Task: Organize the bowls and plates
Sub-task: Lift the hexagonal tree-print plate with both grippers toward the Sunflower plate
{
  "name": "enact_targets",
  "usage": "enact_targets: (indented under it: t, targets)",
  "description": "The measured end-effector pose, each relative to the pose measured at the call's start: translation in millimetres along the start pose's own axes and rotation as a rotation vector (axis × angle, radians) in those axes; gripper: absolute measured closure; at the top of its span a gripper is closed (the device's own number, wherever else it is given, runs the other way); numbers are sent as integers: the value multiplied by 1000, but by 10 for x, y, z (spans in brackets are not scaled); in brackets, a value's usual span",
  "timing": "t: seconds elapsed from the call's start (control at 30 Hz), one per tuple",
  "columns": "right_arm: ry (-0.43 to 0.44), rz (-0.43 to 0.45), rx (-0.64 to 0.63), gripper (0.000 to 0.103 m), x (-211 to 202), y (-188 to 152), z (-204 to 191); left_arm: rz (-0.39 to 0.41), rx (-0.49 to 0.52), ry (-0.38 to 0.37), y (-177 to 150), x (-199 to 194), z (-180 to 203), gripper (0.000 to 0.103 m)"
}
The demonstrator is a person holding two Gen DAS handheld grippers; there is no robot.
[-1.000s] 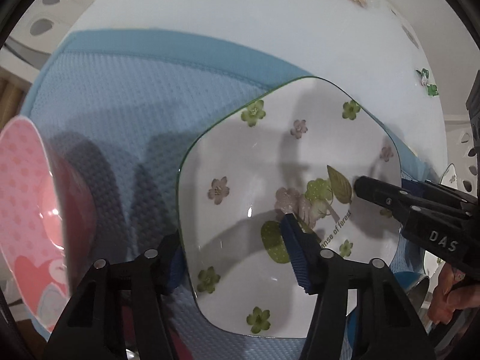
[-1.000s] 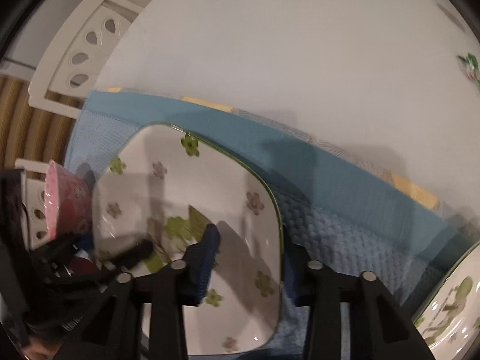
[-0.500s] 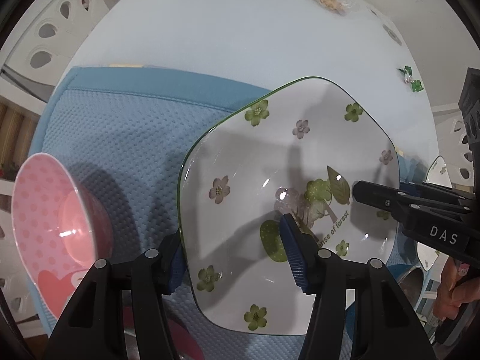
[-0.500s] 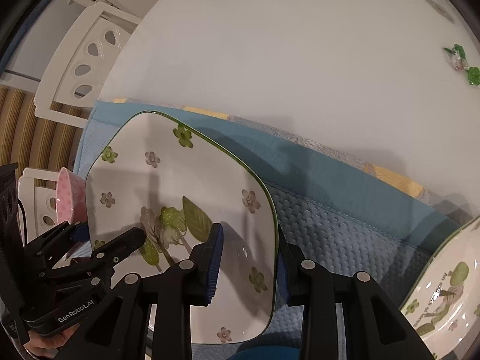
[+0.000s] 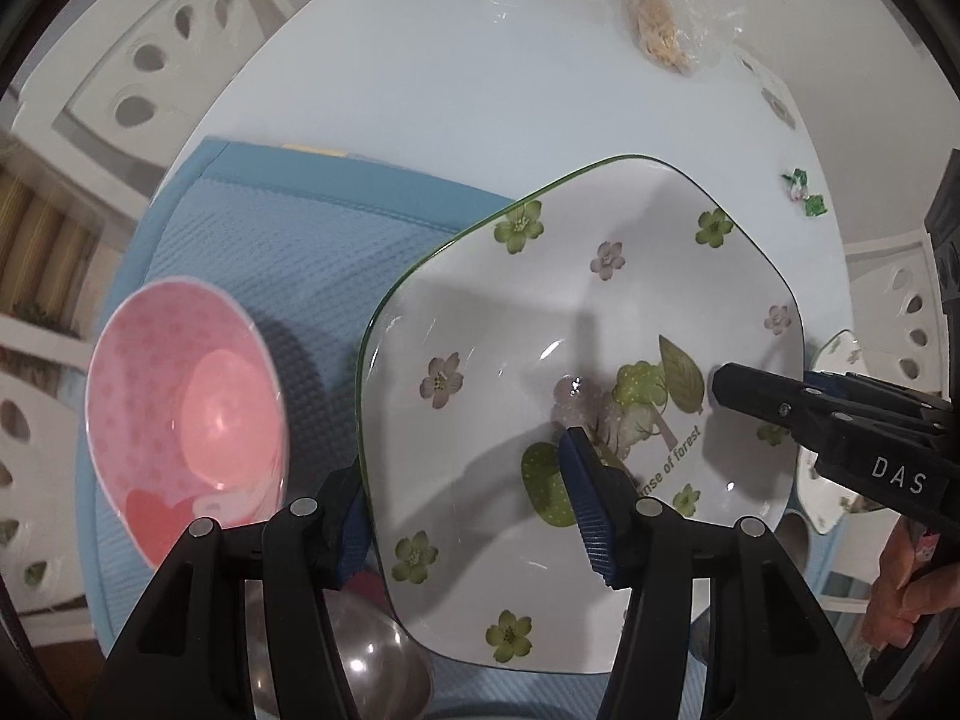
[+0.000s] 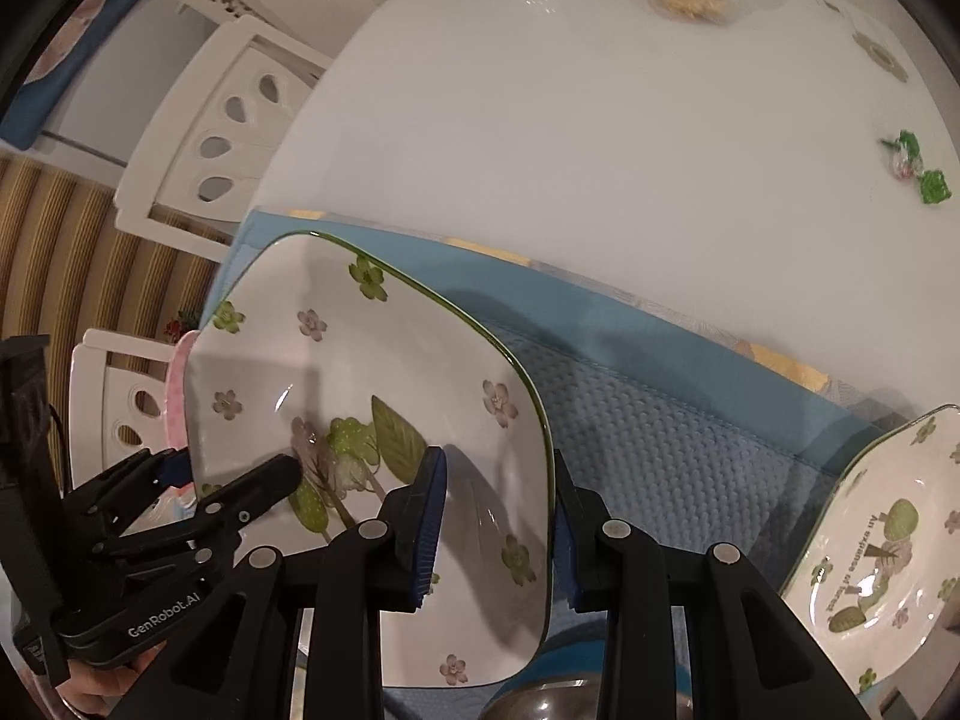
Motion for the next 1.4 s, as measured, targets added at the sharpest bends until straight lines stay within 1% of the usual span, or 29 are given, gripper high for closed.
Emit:
enact_targets:
  t: [0.07,0.3,0.37,0.63,0.83,0.97,1.13,1.4]
  targets:
    - [-8,5,-9,71,-67,-45,-65,9,-5,-1,-9,-29,65,50]
    - [-13,9,-28,71,-201,-182,-257,41,-26,7,-184,-235,35,50]
    - [0,10,-33,71,-226,-237,-298,45,-30,5,-224,-259,32,50]
    - [2,-6,-45,71,-184,-455,-468,43,-62,-2,-518,-300,-19,50]
    - [-1,-10,-69,71,-192,-615,-619,61,-73,-4,-736,-373,-61,50]
    - [-4,-6,-82,71,-201,-745,-749,59,-78,-20,-881,-412,-122,49]
    - [0,-4,-77,71,-176,-948,-852,56,-49,-20,-1054,-443,-176,49]
    - [16,5,-9,71,-70,-1360,-962,24,5,-35,-1372,-370,-277,49]
Point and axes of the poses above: each gripper's, at about its wrist camera, not at the fingertips, and x roughly the way its jaws point, z to its right, y to its top, the point moved 2 cm from there along x, roughly the way its jaws point, and after that the axes turned 15 degrees about -z, right-handed, at the moved point
